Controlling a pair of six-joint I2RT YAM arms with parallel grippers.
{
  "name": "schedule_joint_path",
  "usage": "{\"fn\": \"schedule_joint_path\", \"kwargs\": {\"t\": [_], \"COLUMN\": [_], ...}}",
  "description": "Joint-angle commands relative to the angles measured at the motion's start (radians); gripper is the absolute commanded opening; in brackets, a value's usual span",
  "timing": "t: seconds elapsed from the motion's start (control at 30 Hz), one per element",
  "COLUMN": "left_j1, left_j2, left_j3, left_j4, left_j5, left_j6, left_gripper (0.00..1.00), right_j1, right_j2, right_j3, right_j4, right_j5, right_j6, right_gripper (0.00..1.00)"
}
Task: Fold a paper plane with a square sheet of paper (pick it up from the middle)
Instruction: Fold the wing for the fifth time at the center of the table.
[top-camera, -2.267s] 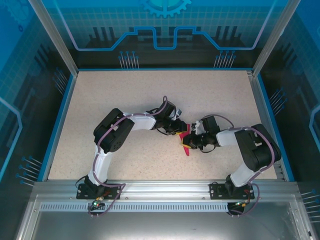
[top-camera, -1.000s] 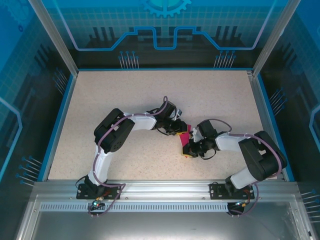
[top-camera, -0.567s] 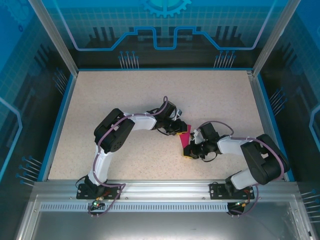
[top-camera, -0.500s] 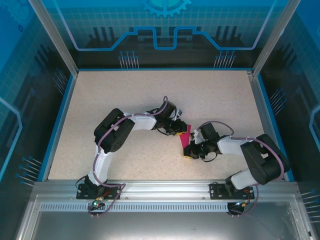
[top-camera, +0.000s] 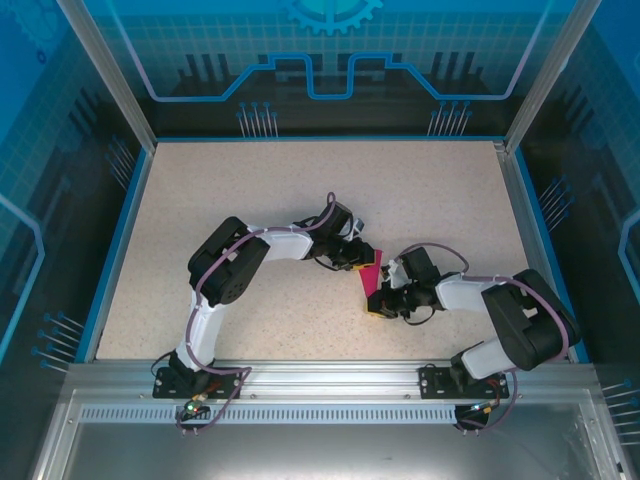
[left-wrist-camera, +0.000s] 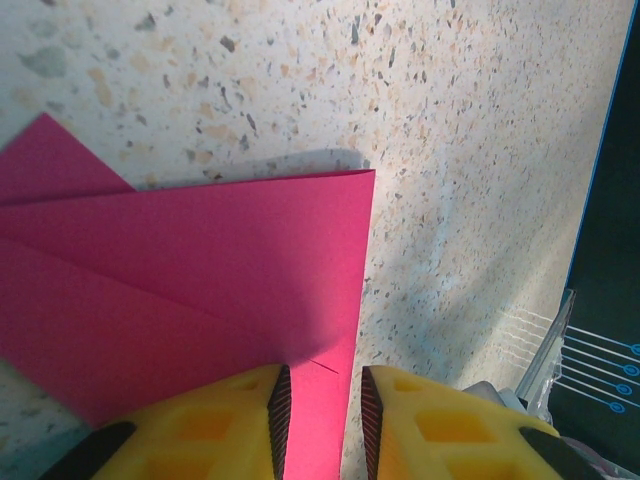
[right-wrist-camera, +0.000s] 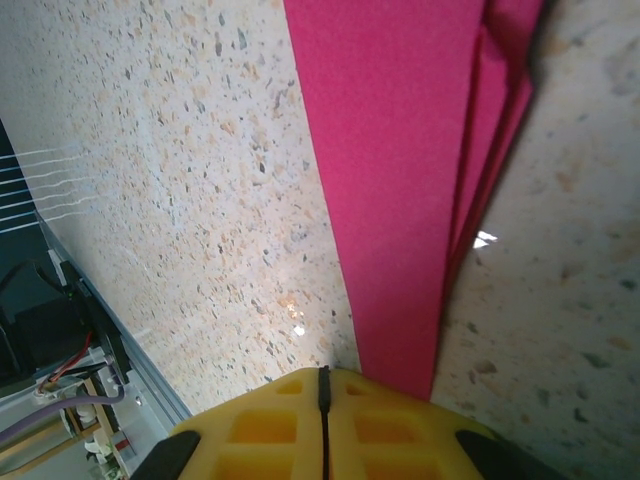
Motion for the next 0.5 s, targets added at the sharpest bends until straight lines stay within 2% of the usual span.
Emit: {"fn": "schedule_joint_path", "kwargs": {"t": [0.0, 0.23, 0.3, 0.37, 0.47], "left_j1": [-0.007, -0.008, -0.008, -0.008, -0.008], "left_j2": [0.041, 0.035, 0.037, 0.038, 0.036], "left_j3": [-0.012, -0.011, -0.011, -0.011, -0.015], "left_j4": [-0.081, -0.083, -0.083, -0.081, -0.082], "left_j5": [-0.028, -0.033, -0.033, -0.032, -0.035], "left_j6": [-0.012, -0.012, -0.012, -0.014, -0.014], "left_gripper": [0.29, 0.28, 0.29, 0.28, 0.28], "right_j1": [0.011, 0.022, 0.022, 0.022, 0.023], "right_j2": [0.071, 0.067, 0.061, 0.061, 0.06], "right_j3": [-0.049, -0.03, -0.023, -0.02, -0.026], "right_j4": [-0.159, -0.189, -0.213, -0.216, -0.218], "right_j5": [0.076, 0.113, 0.132, 0.126, 0.116], "right_j6": [-0.008, -0.012, -0.018, -0.022, -0.027], "right_gripper": [0.05, 0.04, 0.09, 0.04, 0.02]}}
